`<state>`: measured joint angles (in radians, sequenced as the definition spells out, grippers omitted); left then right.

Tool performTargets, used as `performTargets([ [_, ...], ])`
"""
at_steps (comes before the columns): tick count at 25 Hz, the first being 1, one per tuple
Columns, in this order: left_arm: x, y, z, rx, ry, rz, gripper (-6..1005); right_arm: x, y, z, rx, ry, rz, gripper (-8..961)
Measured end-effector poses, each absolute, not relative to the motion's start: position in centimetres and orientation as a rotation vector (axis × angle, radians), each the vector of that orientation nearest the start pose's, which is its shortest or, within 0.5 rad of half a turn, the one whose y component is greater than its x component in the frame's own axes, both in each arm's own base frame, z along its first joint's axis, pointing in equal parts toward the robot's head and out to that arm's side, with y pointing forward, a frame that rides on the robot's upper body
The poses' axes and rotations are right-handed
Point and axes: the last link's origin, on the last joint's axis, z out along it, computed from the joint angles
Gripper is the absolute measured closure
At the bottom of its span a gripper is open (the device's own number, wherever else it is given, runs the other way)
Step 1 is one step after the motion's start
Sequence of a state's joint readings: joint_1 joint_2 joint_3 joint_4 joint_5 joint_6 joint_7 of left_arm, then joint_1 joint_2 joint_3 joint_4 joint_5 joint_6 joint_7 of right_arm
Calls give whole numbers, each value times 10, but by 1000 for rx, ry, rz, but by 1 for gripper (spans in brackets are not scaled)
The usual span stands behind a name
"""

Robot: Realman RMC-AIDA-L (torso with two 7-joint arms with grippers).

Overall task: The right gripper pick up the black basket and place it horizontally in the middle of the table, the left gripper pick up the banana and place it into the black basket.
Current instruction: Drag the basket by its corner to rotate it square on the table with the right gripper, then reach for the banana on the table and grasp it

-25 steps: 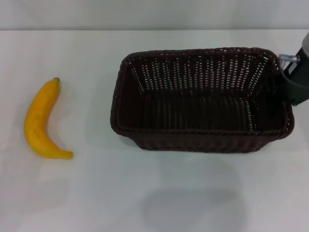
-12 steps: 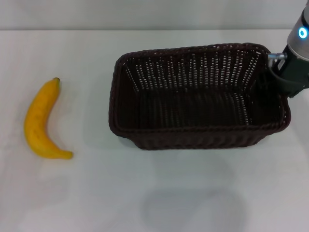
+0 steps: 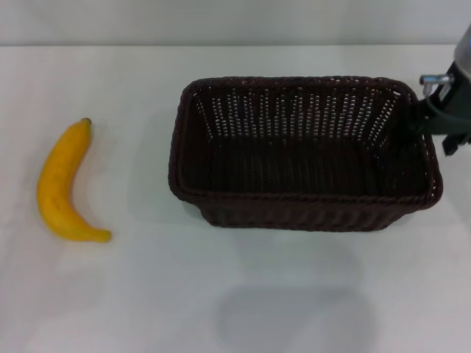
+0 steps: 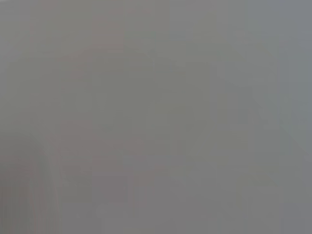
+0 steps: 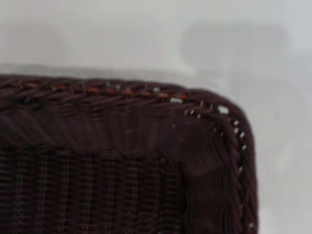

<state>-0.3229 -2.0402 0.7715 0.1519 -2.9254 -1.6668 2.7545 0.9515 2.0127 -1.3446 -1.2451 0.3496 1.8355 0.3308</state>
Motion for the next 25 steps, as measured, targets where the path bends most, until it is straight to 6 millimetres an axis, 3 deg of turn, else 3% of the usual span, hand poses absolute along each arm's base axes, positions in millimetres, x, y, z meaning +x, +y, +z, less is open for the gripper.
performTargets([
  [5, -366, 268, 133, -959, -267, -954, 105, 113, 382, 60, -1845, 1568, -420, 314],
  [10, -370, 277, 129, -933, -334, -936, 105, 120, 377, 88, -1864, 1373, -245, 291],
  [16, -375, 284, 117, -942, -419, -915, 105, 148, 378, 119, -1919, 989, 5, 291],
  [17, -376, 284, 115, -959, -434, -911, 105, 148, 378, 119, -1919, 989, 5, 291],
  [18, -377, 282, 112, -977, -446, -914, 105, 161, 377, 132, -1935, 853, 110, 291],
  [21, -380, 276, 107, -1014, -476, -942, 105, 176, 376, 146, -1943, 706, 239, 291],
  [25, -385, 270, 106, -1108, -543, -986, 105, 212, 380, 162, -1885, 589, 370, 291],
])
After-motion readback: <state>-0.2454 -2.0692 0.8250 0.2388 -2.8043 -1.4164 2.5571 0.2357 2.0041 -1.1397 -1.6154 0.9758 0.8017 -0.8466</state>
